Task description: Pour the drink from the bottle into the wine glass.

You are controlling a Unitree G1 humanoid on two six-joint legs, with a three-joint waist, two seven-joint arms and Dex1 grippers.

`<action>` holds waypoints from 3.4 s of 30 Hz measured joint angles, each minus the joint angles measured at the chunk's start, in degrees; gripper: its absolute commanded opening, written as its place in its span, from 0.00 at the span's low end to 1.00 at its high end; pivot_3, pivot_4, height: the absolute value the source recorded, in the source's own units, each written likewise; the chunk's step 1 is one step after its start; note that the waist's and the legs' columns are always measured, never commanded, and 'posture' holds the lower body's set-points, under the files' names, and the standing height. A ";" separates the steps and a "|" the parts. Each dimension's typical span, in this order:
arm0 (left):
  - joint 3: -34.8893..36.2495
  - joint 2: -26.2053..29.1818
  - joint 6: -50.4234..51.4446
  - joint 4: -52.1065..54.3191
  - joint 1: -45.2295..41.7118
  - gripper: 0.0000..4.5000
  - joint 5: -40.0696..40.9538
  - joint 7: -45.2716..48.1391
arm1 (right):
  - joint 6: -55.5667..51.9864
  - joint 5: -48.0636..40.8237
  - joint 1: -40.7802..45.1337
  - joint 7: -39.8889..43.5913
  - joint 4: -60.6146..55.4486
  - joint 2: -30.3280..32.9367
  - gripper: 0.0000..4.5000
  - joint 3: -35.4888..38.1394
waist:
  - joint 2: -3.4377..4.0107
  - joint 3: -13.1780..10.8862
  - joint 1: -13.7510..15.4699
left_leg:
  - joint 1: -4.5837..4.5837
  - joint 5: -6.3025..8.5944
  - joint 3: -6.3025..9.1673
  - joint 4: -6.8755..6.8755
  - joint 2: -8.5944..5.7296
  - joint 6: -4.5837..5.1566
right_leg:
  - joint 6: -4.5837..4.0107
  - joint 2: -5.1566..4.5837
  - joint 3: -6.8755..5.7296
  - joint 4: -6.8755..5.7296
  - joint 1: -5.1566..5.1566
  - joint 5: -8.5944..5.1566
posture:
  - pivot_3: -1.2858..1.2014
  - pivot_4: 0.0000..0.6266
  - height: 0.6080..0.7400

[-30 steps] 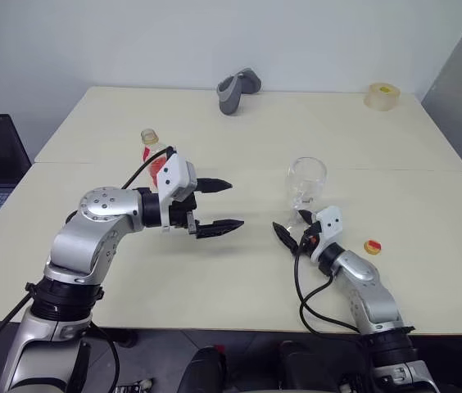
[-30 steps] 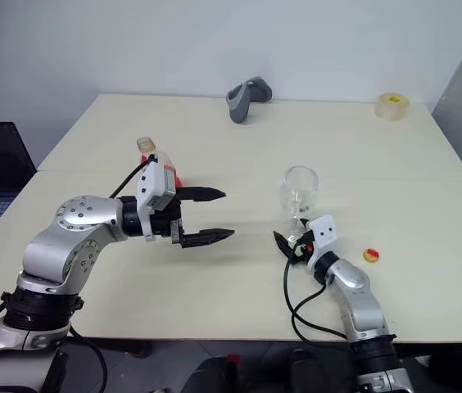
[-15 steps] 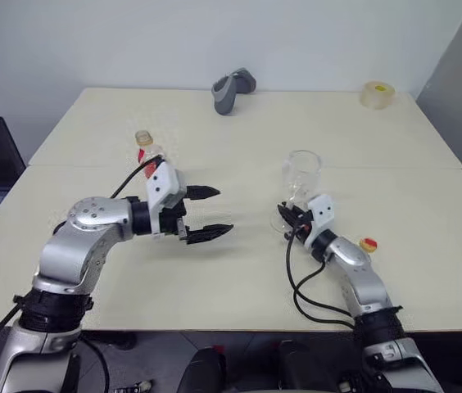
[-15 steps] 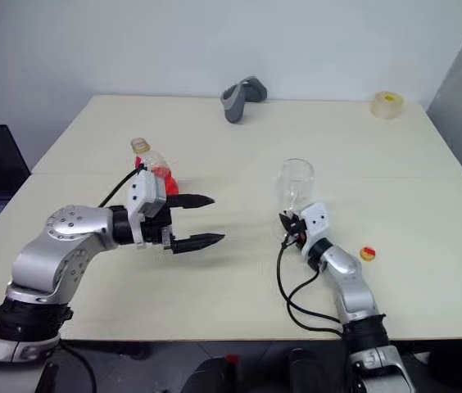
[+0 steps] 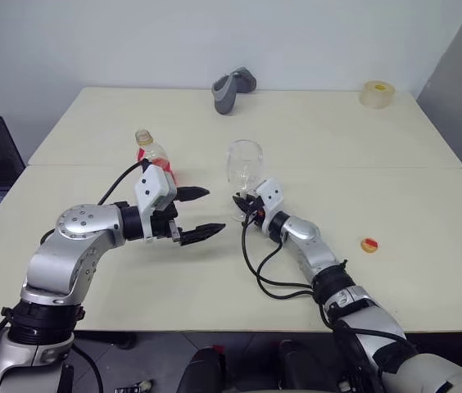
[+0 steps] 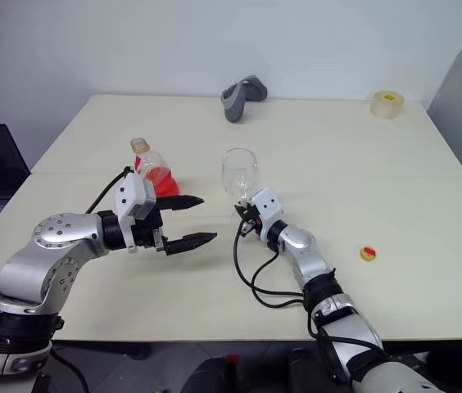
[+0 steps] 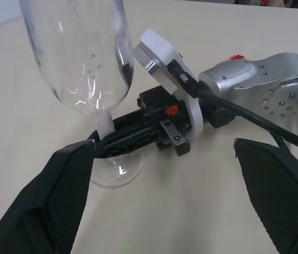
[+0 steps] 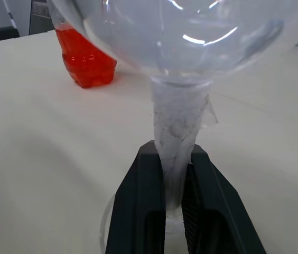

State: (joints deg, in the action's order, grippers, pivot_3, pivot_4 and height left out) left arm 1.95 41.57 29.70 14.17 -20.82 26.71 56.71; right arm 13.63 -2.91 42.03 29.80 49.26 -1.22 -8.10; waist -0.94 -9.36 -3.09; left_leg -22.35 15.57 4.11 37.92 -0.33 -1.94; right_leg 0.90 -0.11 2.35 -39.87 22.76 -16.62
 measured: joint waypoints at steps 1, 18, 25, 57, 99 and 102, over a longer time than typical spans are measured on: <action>0.07 0.00 0.00 0.00 0.00 1.00 0.00 -0.22 | 0.94 0.24 0.36 -0.07 1.01 0.02 0.03 0.00 | 0.00 0.00 0.00 | 0.01 0.00 0.01 0.00 0.00 0.00 | 0.00 0.00 -0.01 -0.01 -0.01 0.00 | 0.52 0.24 1.00; 1.34 -2.50 -2.09 -0.78 -0.86 1.00 -0.69 -6.21 | -1.93 1.58 -4.60 2.58 -5.10 2.53 1.00 -0.15 | 0.00 0.00 0.43 | 0.18 0.01 0.02 -0.03 -0.01 0.00 | 0.00 -0.03 -0.01 0.02 -0.16 0.00 | 0.52 0.24 1.00; 5.07 -8.84 -3.95 -0.84 3.66 1.00 -1.38 -15.06 | -18.97 -1.64 -20.54 5.67 -34.65 10.58 1.00 0.03 | 0.04 -0.01 1.44 | 0.11 0.02 0.04 0.00 -0.02 0.00 | 0.03 -0.11 -0.03 0.20 -0.23 -0.01 | 0.52 0.24 1.00; 7.38 -19.22 -22.72 -45.67 -15.01 1.00 -20.44 -41.93 | -46.53 -18.72 -29.01 7.33 -80.59 25.06 1.00 2.37 | -0.10 -0.05 1.50 | 0.24 0.03 0.19 -0.06 -0.07 0.00 | 0.06 -0.09 -0.26 0.53 -0.53 0.01 | 0.52 0.24 1.00; -14.05 -12.29 -48.46 -53.13 -34.98 0.28 -42.02 -29.17 | -49.22 -21.61 -22.48 0.94 -83.90 24.71 1.00 3.88 | -0.29 -0.19 1.38 | -0.18 0.02 0.32 0.00 -0.11 -0.01 | 0.16 -0.10 -0.41 0.77 -0.37 0.11 | 0.52 0.24 1.00; -16.20 -11.69 -53.24 -56.95 -36.82 0.28 -45.95 -31.51 | -49.21 -20.90 -21.57 0.05 -83.51 24.14 1.00 2.97 | -0.29 -0.19 1.38 | -0.20 0.02 0.32 0.00 -0.10 0.00 | 0.16 -0.09 -0.41 0.77 -0.35 0.10 | 0.52 0.24 1.00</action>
State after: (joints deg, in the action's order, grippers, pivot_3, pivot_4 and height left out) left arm -14.25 29.88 -23.54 -42.78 -57.64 -19.24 25.20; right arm -35.58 -23.81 20.46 29.85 -34.24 22.92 -5.13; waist -1.23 -9.55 -1.72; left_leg -22.56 15.59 4.43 37.92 -0.44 -1.94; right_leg 1.05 -0.20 1.94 -39.10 22.41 -16.51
